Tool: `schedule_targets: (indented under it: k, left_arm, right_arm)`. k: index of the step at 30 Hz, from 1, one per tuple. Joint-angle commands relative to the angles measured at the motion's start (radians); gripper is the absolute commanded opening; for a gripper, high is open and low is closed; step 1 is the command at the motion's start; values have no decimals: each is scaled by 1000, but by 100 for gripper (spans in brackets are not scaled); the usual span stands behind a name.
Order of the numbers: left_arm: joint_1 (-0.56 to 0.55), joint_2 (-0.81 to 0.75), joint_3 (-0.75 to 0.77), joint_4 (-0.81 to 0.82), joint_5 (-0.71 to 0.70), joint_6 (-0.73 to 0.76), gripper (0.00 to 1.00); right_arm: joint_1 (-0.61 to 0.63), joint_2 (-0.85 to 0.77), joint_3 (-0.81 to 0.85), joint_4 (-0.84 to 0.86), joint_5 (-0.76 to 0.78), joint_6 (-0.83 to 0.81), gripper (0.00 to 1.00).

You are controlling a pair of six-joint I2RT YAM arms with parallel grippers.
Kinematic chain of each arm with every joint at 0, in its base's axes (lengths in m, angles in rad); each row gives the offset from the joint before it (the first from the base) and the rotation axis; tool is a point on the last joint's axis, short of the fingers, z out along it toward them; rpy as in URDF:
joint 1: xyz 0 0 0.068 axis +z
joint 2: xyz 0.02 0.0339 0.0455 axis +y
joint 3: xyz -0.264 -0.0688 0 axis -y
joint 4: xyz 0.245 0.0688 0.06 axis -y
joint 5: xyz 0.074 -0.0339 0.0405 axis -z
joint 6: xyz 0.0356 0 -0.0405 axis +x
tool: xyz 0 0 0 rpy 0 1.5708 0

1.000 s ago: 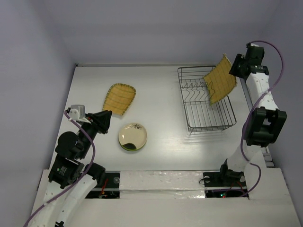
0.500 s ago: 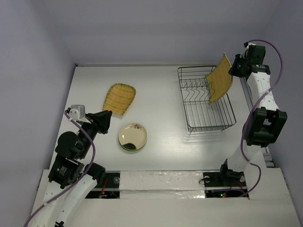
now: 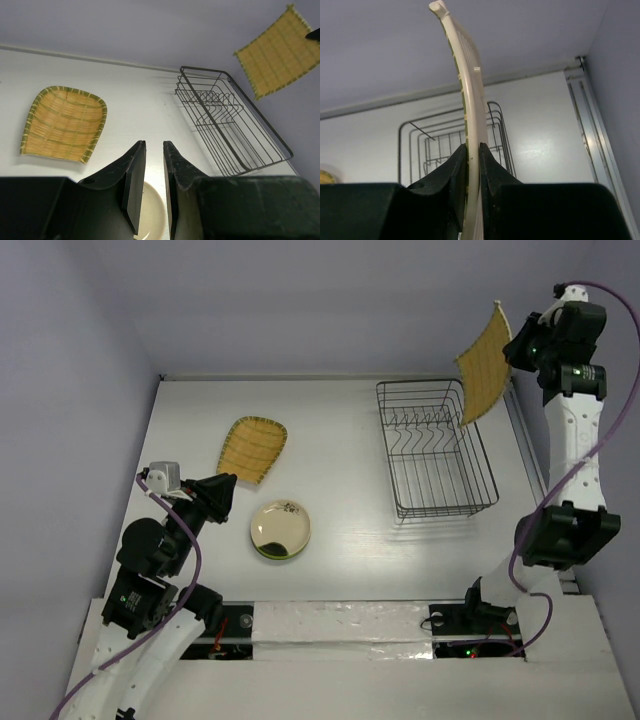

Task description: Unload the plates from the dish rack

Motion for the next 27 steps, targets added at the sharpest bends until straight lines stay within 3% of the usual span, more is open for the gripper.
schedule_targets:
  k: [1,9,13,17,21,27]
  left_arm:
    - [6,-2,-7,46,5,8,18]
    - [6,0,-7,46,-4,8,18]
    - [6,-8,-6,40,-24,7,18]
    - [6,-15,-6,38,-47,5,18]
    - [6,-17,-6,37,-69,4,18]
    - [15,-12,-4,37,-87,1,18]
  right_arm:
    - [0,-104,84,82,-46,21,0]
    - [72,-218,47,213,-231,197,0]
    - [244,-278,-110,363,-218,295,0]
    - [407,-287,-361,703,-216,491,0]
    - [564,-191,-422,914,-181,674,0]
    - [769,121,-301,1081,-139,845,0]
